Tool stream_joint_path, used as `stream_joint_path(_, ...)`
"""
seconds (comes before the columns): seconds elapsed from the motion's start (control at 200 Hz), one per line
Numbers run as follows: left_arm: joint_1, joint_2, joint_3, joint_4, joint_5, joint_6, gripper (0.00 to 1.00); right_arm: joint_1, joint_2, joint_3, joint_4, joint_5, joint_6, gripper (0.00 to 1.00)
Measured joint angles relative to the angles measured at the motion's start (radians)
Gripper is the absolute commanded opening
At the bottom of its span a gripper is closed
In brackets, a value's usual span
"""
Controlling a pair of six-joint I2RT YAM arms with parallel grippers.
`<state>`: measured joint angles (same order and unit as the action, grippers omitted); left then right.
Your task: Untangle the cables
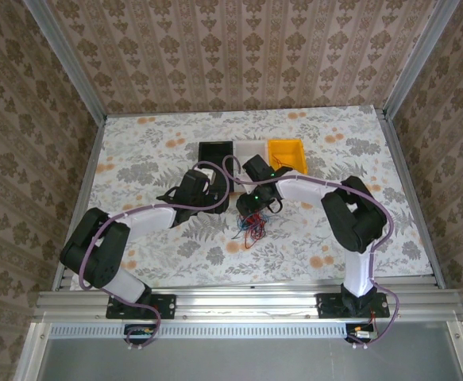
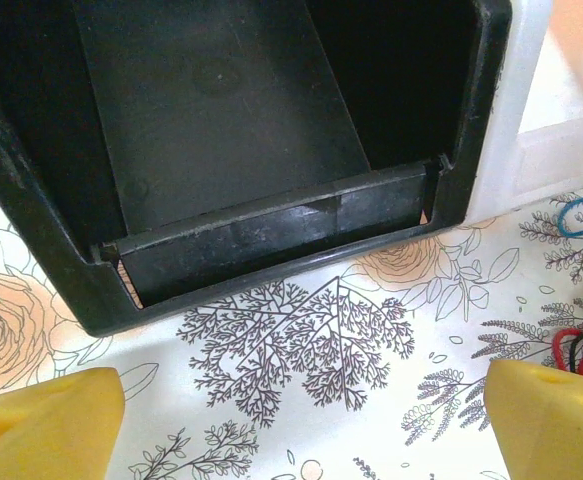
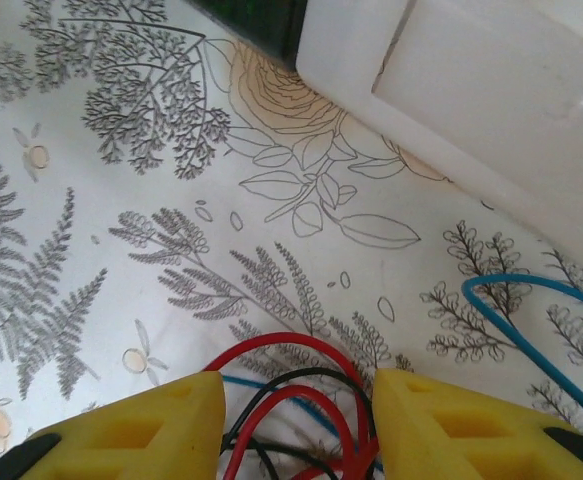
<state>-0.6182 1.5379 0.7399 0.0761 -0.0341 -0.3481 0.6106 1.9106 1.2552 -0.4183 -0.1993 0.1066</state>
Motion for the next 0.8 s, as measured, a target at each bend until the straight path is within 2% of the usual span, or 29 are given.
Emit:
stream_joint_path(0.285,0.004,0.000,-0.001,0.006,-0.047,-0.026,0.94,0.026,-0.074,0.002,0.025,-0.004,-0.018,0.43)
stream_joint_path(0.8,0.044,-0.075,-0.066,0.020,-0.150,-0.083,0.94,0.068,0.016,0.036,-0.057,-0.014,-0.056,0.33)
